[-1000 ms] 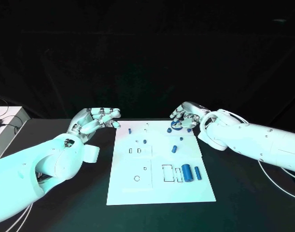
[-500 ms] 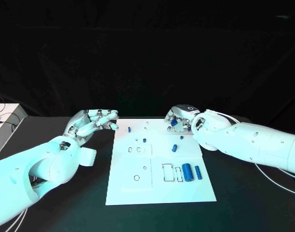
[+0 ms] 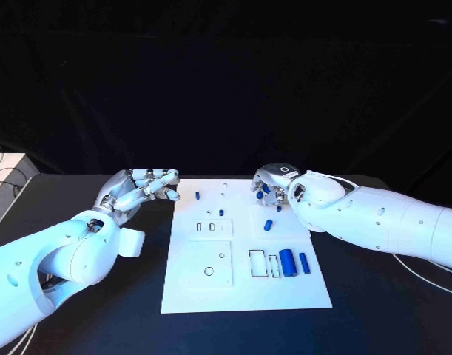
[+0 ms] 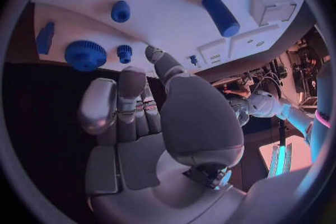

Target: Assemble the parts on the task board

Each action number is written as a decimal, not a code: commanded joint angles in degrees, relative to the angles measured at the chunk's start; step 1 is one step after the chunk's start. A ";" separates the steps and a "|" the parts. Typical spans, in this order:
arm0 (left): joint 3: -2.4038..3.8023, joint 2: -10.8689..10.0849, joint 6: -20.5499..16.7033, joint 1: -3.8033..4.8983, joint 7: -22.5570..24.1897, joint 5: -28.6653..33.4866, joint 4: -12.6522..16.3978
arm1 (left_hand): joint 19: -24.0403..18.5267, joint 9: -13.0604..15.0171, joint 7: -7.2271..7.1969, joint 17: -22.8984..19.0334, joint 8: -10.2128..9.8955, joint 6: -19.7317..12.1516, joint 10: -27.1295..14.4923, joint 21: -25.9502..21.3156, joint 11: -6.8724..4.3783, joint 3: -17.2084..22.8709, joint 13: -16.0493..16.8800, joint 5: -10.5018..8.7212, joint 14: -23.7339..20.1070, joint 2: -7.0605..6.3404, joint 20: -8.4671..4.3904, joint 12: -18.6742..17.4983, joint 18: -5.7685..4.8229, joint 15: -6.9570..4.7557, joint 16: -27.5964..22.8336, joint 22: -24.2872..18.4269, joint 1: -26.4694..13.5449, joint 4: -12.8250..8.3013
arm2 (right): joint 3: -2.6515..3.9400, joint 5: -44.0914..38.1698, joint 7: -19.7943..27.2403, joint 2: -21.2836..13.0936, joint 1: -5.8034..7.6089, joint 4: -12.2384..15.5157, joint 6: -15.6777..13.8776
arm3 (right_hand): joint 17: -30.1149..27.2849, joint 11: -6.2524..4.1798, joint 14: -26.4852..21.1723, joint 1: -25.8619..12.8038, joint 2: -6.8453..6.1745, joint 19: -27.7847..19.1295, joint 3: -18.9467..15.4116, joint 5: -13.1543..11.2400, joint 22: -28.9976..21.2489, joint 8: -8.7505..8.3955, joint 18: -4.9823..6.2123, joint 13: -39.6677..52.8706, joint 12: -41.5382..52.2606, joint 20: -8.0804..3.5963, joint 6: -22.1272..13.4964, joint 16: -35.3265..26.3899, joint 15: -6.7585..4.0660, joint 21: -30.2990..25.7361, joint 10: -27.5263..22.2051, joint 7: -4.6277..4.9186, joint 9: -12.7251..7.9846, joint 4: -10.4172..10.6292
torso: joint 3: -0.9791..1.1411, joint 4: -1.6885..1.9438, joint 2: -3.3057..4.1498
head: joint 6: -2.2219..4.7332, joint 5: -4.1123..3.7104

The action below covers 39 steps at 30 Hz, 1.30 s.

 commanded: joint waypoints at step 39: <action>0.19 -0.11 1.24 -0.04 0.08 -0.34 -0.42 | 0.02 -0.06 0.01 -0.23 -0.17 -0.47 -0.25 -0.56 0.01 0.15 -0.05 -0.10 0.01 0.32 0.15 -0.21 -0.28 0.17 -0.59 -0.74 -0.51 0.26 | 0.36 -8.55 -5.01 -0.20 -0.09 -0.90 -0.63 | -1.48 -0.53 -0.64 -1.83 0.89 3.72 10.41 -1.00 4.64 0.04 0.93 -0.08 -0.19 0.17 1.77 1.26 -0.34 -5.87 2.01 -0.15 0.01 -0.24 | -0.45 0.92 2.76 | 1.24 -0.90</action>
